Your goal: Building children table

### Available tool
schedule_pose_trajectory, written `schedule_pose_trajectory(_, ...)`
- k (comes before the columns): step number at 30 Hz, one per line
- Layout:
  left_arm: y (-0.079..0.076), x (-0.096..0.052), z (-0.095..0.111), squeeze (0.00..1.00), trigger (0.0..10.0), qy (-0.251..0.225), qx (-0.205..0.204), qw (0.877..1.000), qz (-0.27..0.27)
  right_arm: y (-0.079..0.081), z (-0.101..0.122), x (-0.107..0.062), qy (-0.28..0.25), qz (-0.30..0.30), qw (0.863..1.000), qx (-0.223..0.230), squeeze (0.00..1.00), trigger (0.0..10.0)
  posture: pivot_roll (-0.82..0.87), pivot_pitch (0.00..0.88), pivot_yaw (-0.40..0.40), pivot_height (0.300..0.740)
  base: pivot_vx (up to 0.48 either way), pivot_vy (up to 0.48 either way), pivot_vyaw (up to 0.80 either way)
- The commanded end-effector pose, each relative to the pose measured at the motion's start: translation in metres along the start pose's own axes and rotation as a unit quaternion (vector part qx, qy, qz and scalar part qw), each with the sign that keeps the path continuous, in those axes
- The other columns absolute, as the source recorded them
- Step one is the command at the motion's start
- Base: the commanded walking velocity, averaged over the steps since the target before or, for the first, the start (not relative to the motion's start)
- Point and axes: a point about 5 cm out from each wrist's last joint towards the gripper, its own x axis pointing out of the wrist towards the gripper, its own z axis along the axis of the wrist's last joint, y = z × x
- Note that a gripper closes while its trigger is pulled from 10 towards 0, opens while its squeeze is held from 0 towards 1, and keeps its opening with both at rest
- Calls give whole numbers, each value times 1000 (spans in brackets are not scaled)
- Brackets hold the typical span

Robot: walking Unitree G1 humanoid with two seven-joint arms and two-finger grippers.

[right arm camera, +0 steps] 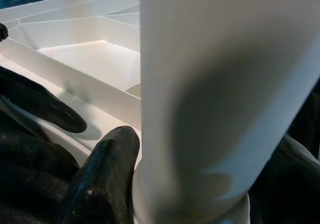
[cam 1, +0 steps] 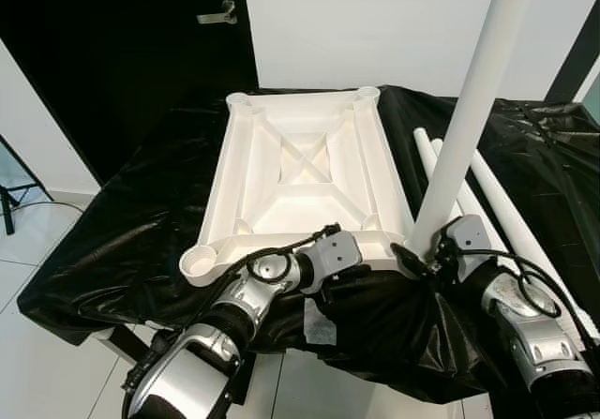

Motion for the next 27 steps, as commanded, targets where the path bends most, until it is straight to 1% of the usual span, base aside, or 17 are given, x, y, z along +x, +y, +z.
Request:
schedule_pose_trajectory(1,-44,-8,-56,0,10000,108,-77,988,-82,16,-16,1,32,23,999,36,0,0,-20,0,7,740,0,0,0)
schedule_pose_trajectory(3,-44,-8,-56,0,10000,108,-77,988,-82,16,-16,1,32,23,999,36,0,0,-20,0,7,740,0,0,0)
schedule_pose_trajectory(4,-43,-8,-56,0,10000,109,-75,988,-82,23,-19,4,23,-38,997,62,0,0,-17,0,8,740,0,0,0)
schedule_pose_trajectory(5,-42,-9,-56,0,10000,110,-73,988,-82,31,-22,5,19,-112,990,85,0,0,-17,0,8,740,0,0,0)
schedule_pose_trajectory(7,-42,-9,-56,0,10000,110,-73,988,-82,31,-22,5,19,-112,990,85,0,0,-17,0,8,740,0,0,0)
schedule_pose_trajectory(8,-41,-9,-56,0,10000,110,-72,988,-82,37,-24,3,18,-188,977,98,0,0,-9,0,2,740,0,0,0)
schedule_pose_trajectory(9,-41,-9,-56,0,10000,111,-70,988,-82,39,-24,1,23,-265,958,107,0,0,-1,0,0,740,0,0,0)
schedule_pose_trajectory(10,-41,-9,-56,0,10000,111,-70,988,-82,39,-24,1,23,-265,958,107,0,0,-1,0,0,740,0,0,0)
schedule_pose_trajectory(11,-41,-10,-56,0,10000,111,-71,988,-81,39,-24,-1,27,-321,940,115,0,0,1,0,2,740,0,0,0)
schedule_pose_trajectory(12,-41,-10,-56,0,10000,111,-71,988,-81,39,-24,-1,27,-321,940,115,0,0,1,0,2,740,0,0,0)
schedule_pose_trajectory(13,-41,-10,-57,0,10000,112,-71,988,-81,37,-23,-1,30,-355,927,120,0,0,1,0,2,740,0,0,0)
schedule_pose_trajectory(14,-42,-11,-58,0,10000,113,-72,988,-82,37,-21,0,27,-373,919,121,0,0,-1,0,3,740,0,0,0)
schedule_pose_trajectory(21,-45,-12,-60,0,10000,116,-73,987,-86,34,-18,3,24,-385,915,116,0,0,-4,0,3,740,0,0,0)
schedule_pose_trajectory(22,-44,-11,-59,0,10000,114,-73,987,-85,36,-15,8,21,-361,926,104,0,2902,-4,0,0,740,0,0,0)
schedule_pose_trajectory(24,-44,-10,-58,0,10000,114,-73,987,-85,37,-14,9,20,-351,931,99,0,2902,-4,0,0,740,0,0,0)
schedule_pose_trajectory(25,-44,-10,-58,0,10000,113,-73,987,-84,38,-12,12,18,-338,936,98,0,10000,-6,0,0,740,0,0,0)
schedule_pose_trajectory(27,-44,-10,-58,0,10000,112,-73,987,-84,39,-12,13,18,-330,939,97,0,10000,-7,0,-1,740,0,0,0)
